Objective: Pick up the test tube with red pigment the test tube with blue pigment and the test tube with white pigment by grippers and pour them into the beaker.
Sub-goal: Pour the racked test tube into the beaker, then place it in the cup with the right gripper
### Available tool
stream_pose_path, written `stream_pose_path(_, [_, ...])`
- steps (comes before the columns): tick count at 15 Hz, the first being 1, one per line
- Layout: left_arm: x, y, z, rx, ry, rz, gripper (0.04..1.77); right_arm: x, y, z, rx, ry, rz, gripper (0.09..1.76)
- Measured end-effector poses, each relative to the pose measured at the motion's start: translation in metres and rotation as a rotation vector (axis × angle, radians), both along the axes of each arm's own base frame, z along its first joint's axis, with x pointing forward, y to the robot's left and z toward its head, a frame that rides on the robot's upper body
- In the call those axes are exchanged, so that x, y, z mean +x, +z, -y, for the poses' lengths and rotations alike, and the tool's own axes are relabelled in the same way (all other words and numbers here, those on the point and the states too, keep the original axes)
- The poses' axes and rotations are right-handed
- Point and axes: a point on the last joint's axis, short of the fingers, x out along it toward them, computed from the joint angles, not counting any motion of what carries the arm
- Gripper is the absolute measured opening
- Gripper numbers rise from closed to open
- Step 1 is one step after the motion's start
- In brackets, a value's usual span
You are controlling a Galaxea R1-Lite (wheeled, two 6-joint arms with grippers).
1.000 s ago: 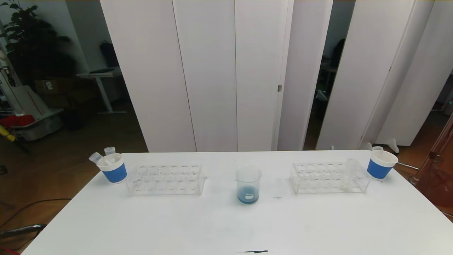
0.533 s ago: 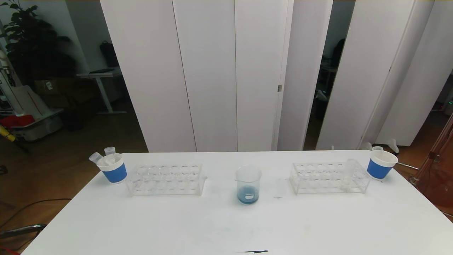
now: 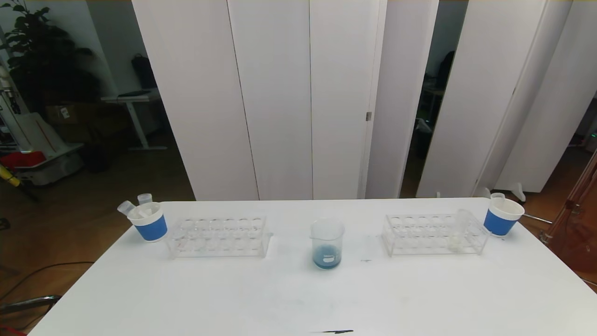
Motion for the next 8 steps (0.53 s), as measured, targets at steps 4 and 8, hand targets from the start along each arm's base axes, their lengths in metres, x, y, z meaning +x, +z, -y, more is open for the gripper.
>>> stream_pose_path(4, [0.0000,0.0000,0.0000,0.000,0.000,0.000,1.74,-0.0001,-0.0003,0.0000,0.000,0.000,-0.004,1.75])
stream_pose_path(8, [0.0000,0.0000,0.0000,0.000,0.000,0.000,1.74,-0.0015,0.0046,0.0002,0.002,-0.017,0.006,1.75])
